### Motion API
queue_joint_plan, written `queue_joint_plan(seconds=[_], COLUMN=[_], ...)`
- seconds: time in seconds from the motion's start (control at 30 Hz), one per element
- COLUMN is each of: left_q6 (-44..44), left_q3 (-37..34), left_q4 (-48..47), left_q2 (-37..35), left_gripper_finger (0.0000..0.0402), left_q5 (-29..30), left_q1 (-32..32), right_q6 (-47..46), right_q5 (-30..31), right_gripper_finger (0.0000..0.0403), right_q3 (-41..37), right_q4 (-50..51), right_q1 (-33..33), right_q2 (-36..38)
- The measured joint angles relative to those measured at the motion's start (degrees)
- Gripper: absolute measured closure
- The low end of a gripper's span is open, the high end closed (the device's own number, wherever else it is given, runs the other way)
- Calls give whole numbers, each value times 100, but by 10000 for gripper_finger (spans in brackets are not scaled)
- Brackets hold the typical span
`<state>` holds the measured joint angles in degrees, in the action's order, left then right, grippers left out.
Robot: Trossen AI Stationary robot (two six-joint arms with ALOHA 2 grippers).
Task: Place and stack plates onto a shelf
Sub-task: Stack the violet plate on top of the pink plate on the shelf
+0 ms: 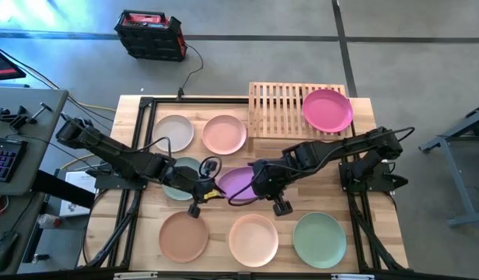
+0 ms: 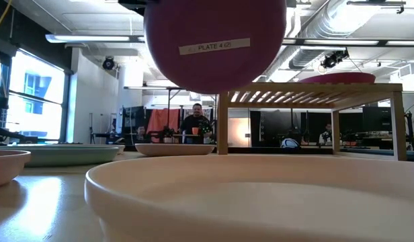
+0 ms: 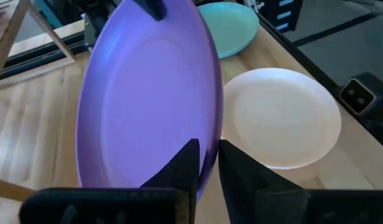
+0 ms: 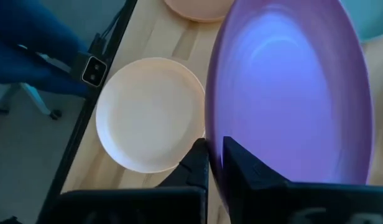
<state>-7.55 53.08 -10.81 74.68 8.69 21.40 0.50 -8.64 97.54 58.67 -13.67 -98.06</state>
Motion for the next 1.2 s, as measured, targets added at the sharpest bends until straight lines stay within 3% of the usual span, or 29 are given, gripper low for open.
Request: queue_joint_plan(seconds=[0.53,0.9,1.2], left_q6=[1482,1903,1702], left_q3=[0,0,0], left_q4=[-50,-107,-215], left_q2=[2,-178,-499], left_gripper_finger=[279,281,282], left_q5=[-636,-1094,-968], left_q1=[-580,-660,-732], right_q6=[-1329,-2508,-3244], right_q5=[193,763,1059], right_gripper_finger=[403,399,401], right_q3=[0,-1,4], right_q4=[-5,306,808], right_q1=[-59,-403,-697], right_q2=[0,0,-2])
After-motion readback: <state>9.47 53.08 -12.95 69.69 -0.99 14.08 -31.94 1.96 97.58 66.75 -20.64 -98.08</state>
